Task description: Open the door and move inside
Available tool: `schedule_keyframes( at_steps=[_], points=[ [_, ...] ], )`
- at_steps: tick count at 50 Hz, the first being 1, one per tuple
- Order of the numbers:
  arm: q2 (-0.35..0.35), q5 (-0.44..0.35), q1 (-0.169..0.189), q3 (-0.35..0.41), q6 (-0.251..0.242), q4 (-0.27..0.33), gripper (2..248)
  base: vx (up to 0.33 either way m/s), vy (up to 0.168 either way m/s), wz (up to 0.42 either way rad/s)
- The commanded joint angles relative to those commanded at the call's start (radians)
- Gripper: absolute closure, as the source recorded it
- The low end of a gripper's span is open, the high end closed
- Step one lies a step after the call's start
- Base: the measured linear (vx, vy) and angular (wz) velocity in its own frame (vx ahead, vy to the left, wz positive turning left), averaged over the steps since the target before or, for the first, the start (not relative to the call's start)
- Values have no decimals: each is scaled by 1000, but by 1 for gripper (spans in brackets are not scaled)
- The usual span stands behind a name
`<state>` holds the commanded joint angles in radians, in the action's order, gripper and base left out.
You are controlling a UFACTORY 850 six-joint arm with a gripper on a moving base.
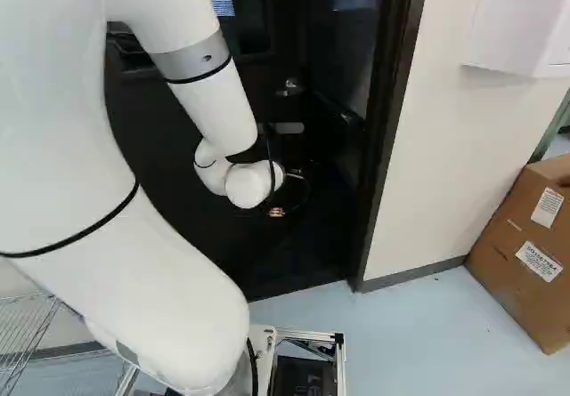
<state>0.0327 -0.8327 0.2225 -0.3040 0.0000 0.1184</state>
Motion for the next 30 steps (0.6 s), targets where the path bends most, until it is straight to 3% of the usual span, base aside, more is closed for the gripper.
schedule_keyframes(
  at_steps=[30],
  points=[
    [0,0,0,0,0,0,3,128,29,-175]
  ],
)
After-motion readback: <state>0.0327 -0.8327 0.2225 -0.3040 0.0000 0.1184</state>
